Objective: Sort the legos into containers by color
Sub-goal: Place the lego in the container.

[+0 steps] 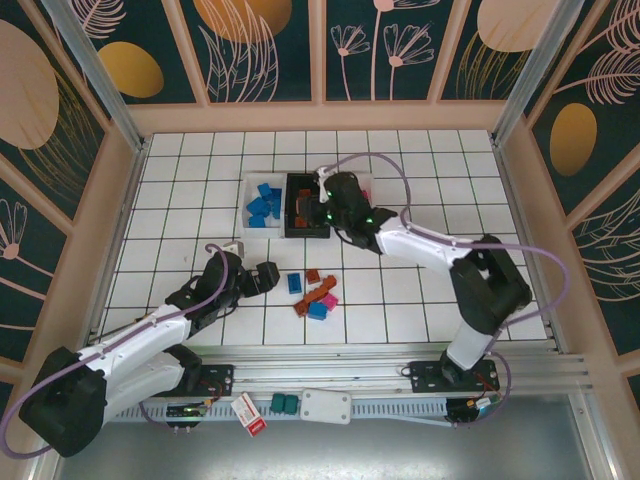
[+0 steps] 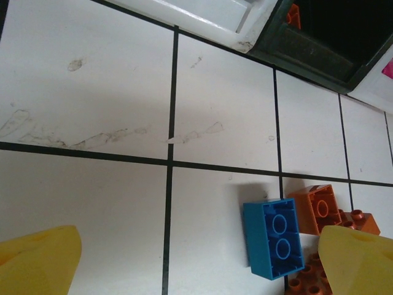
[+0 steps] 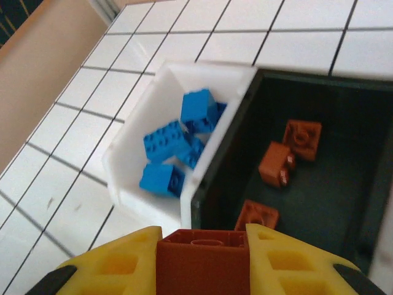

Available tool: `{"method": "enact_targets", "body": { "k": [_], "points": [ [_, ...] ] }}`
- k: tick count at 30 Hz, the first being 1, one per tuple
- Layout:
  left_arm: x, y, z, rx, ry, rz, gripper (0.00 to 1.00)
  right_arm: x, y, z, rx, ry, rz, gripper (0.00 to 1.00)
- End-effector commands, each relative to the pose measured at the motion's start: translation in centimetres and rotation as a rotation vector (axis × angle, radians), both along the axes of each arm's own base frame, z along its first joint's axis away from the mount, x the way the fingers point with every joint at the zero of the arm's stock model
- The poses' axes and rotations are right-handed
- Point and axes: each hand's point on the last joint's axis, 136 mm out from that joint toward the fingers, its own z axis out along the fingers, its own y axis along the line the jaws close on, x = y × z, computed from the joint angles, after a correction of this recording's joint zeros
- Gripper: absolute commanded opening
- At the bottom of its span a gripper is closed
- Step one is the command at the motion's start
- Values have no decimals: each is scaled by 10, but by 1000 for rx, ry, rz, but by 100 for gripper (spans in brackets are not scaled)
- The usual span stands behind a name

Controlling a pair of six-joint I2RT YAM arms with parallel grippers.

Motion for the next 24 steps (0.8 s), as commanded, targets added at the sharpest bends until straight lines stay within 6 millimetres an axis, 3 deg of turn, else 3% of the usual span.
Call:
{"method": "enact_targets", "body": {
  "k": [1,6,10,15,21,24],
  "points": [
    [1,-8,2,-38,2,-17,99,29,0,-22,-28,11,-38,26],
    [-1,-13,0,-48,14,-43,97,57,6,-31,0,29,-78,33],
    [-1,-19,2,-54,17,-73,96,69,4,-28,32,44,-89,60],
    [0,-29,3,-2,17,-105,85,54,-7,-13,60,23,-83,66],
    [4,-63,0,58,16,-169,85,28,-31,-5,65,6,-101,67],
    [7,-73,-11,125,38,-177,74,19,-44,-1,58,-6,-118,67]
  ]
}}
